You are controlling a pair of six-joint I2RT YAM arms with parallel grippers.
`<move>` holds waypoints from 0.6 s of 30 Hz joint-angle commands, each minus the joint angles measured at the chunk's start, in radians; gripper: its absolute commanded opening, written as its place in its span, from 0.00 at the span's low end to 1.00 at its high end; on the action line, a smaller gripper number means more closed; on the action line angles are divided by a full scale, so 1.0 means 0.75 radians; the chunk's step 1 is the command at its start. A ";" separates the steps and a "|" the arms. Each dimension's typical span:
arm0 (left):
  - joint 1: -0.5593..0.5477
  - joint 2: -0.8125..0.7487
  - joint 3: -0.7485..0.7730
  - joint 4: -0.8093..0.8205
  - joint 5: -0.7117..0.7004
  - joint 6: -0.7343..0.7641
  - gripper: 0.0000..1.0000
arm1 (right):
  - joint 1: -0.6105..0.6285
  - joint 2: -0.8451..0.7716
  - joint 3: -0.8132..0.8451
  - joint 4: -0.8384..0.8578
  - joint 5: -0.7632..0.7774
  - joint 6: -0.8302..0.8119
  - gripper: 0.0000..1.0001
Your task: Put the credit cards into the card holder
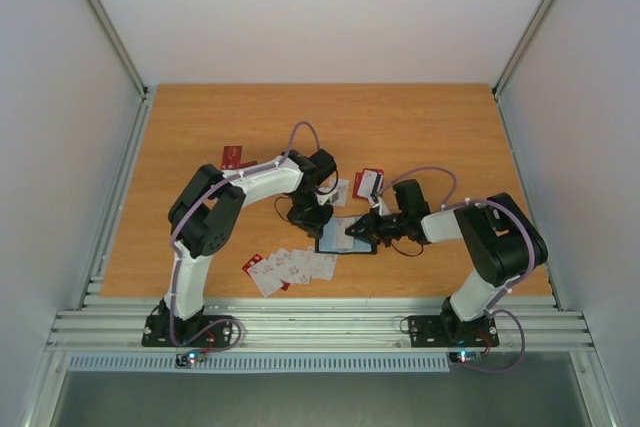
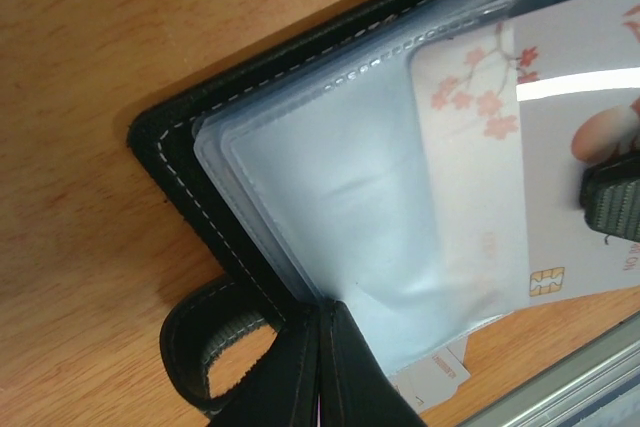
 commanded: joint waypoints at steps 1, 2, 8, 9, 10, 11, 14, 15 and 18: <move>-0.001 0.010 -0.050 0.016 -0.044 -0.017 0.04 | 0.033 0.007 0.045 -0.161 0.099 -0.063 0.09; -0.001 0.011 -0.051 0.021 -0.043 -0.017 0.03 | 0.033 -0.003 0.052 -0.206 0.112 -0.089 0.11; -0.001 0.005 -0.069 0.050 -0.044 -0.022 0.03 | 0.033 -0.149 0.132 -0.569 0.225 -0.225 0.17; -0.001 0.006 -0.071 0.053 -0.047 -0.022 0.04 | 0.034 -0.169 0.152 -0.659 0.248 -0.248 0.19; -0.002 0.004 -0.073 0.057 -0.049 -0.019 0.04 | 0.032 -0.186 0.174 -0.719 0.270 -0.271 0.20; -0.001 0.003 -0.077 0.064 -0.051 -0.018 0.04 | 0.033 -0.202 0.194 -0.772 0.288 -0.293 0.21; -0.001 -0.001 -0.086 0.078 -0.054 -0.015 0.04 | 0.033 -0.234 0.263 -0.927 0.337 -0.345 0.25; -0.001 -0.003 -0.087 0.083 -0.055 -0.014 0.03 | 0.033 -0.240 0.286 -0.974 0.353 -0.370 0.26; -0.002 -0.018 -0.090 0.094 -0.061 -0.013 0.04 | 0.035 -0.262 0.342 -1.090 0.392 -0.422 0.26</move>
